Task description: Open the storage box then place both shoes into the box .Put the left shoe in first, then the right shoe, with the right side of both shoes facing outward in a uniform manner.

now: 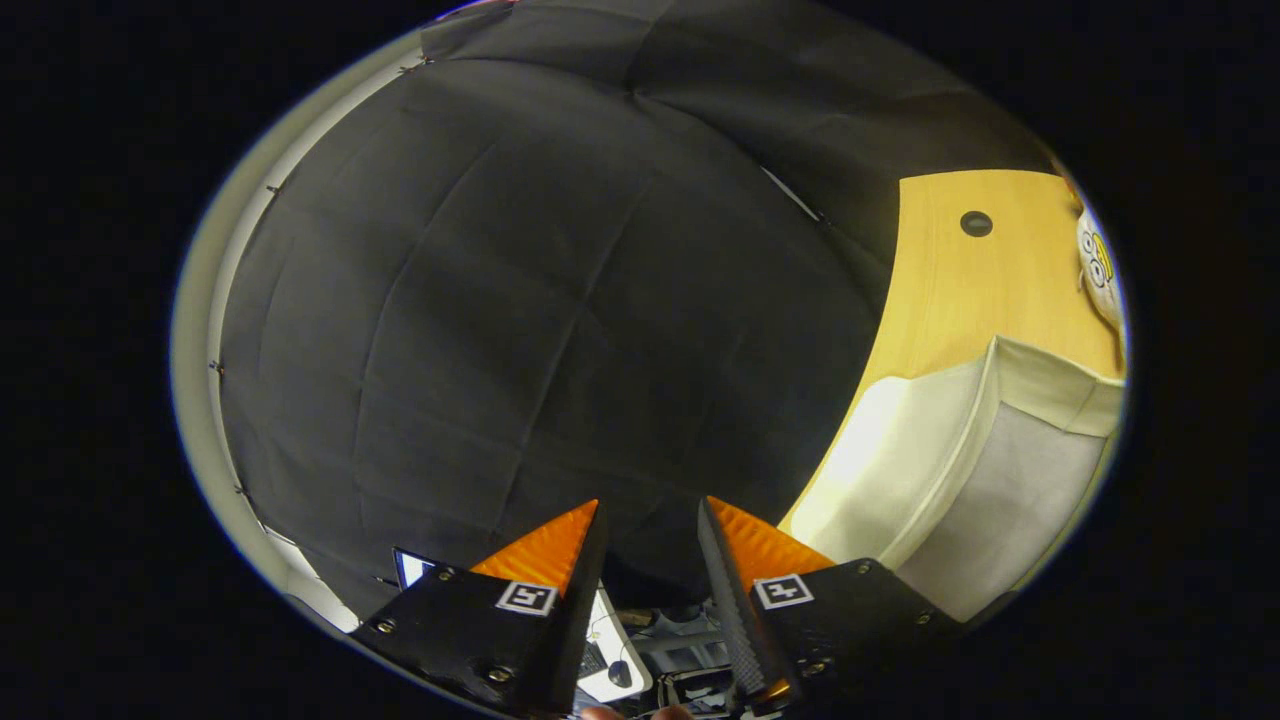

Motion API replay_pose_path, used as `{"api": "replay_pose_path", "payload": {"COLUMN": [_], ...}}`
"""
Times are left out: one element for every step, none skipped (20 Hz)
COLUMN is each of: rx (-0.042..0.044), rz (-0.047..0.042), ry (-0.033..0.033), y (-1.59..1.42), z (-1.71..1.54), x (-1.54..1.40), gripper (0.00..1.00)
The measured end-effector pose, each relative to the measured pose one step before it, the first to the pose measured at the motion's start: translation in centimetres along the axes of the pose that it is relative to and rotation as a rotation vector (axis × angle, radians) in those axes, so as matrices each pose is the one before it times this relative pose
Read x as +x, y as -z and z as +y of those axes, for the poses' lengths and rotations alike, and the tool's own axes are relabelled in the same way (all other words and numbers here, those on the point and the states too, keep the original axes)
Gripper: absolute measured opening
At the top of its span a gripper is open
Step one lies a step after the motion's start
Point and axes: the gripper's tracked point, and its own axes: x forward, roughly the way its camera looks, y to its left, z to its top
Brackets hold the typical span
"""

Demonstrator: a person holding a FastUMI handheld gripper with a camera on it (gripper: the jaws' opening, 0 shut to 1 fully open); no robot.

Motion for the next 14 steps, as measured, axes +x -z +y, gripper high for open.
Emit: {"api": "replay_pose_path", "payload": {"rx": [0.00368, 0.00131, 0.00041, -0.00112, -0.0005, -0.00028, 0.00119, 0.00253, 0.00263, 0.00152, 0.00091, 0.00376, 0.00439, 0.00369], "rz": [0.00105, -0.0032, -0.01075, -0.01063, -0.01082, -0.01328, -0.01206, -0.01271, -0.01042, -0.00732, -0.01205, -0.012, -0.01208, -0.01488], "ry": [0.01488, 0.01576, 0.01465, 0.01837, 0.02118, 0.01378, 0.01167, 0.01168, 0.01159, 0.0177, 0.01804, 0.01704, 0.02049, 0.01854], "y": [0.132, -0.013, -0.182, -0.062, -0.131, -0.075, -0.138, 0.097, -0.081, 0.223, 0.023, 0.149, 0.078, 0.007], "z": [-0.63, -0.644, -0.648, -0.633, -0.874, -0.747, -0.7, -0.773, -0.804, -0.872, -1.074, -0.975, -1.146, -0.994], "x": [-0.895, -0.867, -1.023, -1.053, -1.098, -1.351, -1.319, -1.201, -0.985, -0.96, -1.085, -1.062, -1.069, -1.105], "gripper": [0.7, 0.84, 0.87, 0.87, 0.87, 0.87, 0.87, 0.87, 0.87, 0.87, 0.87, 0.87, 0.87, 0.87]}}
